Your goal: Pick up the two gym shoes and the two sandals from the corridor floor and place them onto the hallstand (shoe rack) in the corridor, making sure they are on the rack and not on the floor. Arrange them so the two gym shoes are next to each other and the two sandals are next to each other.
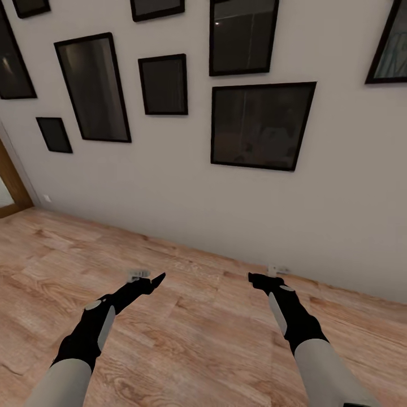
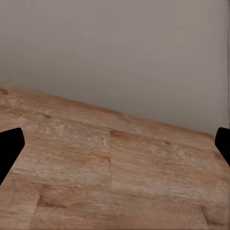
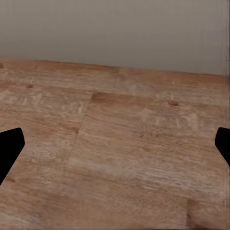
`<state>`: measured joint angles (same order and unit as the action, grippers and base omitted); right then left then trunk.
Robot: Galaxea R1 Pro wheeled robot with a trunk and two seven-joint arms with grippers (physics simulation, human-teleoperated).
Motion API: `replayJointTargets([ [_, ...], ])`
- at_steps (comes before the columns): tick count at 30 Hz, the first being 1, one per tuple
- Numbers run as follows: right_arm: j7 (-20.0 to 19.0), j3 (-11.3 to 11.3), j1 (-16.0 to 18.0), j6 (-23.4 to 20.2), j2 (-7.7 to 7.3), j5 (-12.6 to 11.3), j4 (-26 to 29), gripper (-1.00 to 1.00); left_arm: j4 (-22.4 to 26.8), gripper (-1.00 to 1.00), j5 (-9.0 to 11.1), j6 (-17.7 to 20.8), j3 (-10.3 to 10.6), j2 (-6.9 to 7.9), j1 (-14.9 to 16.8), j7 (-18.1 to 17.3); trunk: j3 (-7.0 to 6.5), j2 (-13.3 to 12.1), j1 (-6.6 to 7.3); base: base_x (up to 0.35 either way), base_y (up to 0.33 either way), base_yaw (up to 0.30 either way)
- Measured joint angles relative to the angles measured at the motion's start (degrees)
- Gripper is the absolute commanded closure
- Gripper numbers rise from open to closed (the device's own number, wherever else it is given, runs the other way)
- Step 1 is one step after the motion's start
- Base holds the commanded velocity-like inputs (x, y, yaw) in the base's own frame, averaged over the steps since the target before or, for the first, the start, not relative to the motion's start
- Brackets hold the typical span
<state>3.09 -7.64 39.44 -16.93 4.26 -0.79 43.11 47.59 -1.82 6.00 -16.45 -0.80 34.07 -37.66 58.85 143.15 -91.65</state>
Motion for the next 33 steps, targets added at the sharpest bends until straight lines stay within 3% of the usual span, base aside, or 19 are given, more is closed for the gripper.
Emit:
replayJointTargets([
  [33,0.0,-0.1,0.0,-0.2,-0.09,0.0,0.1,-1.00,1.2,-1.00,0.1,0.0,-0.2,0.00,0.0,0.0,0.00,0.0,0.00,0.000,0.000,-0.254],
])
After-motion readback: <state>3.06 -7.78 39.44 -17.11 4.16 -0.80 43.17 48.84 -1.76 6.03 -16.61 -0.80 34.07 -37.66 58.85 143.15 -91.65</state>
